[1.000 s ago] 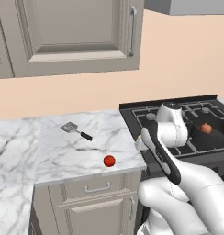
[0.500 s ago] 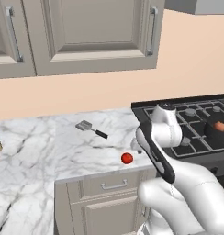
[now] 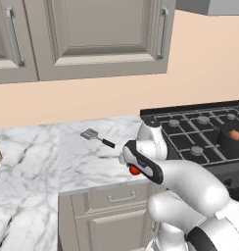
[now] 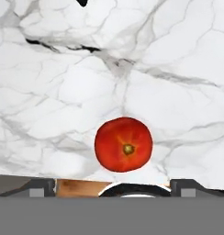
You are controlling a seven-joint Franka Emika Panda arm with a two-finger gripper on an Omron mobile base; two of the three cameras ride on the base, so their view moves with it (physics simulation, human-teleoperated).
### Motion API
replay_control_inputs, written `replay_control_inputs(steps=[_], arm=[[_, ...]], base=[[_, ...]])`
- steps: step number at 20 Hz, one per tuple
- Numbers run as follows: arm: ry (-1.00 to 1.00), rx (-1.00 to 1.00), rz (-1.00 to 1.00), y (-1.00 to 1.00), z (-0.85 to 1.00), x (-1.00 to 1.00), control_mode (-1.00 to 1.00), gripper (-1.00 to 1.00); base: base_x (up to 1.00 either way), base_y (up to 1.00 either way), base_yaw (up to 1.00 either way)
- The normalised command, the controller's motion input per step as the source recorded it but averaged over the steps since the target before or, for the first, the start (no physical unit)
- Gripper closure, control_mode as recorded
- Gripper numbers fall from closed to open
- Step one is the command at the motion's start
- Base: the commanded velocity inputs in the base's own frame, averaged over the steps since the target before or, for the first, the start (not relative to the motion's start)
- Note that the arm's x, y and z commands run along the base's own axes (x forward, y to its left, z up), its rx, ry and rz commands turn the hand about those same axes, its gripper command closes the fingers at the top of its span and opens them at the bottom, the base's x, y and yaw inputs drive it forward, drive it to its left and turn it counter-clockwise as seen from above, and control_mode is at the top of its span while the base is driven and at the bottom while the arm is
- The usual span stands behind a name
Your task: Put the tomato and onion in the pot. Retrieve the spatula and lightly stir the vegetables in the pot.
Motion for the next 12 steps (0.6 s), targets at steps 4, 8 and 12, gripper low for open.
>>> replay_control_inputs(steps=[4, 8, 12], arm=[[0.00, -0.01, 0.00, 0.00, -0.24, 0.80, -1.00, -1.00], [0.00, 0.00, 0.00, -0.01, 0.00, -0.02, -1.00, -1.00], [0.04, 0.00, 0.01, 0.00, 0.00, -0.34, -1.00, -1.00]], base=[[0.00, 0.00, 0.00], [0.00, 0.00, 0.00], [0.00, 0.00, 0.00]])
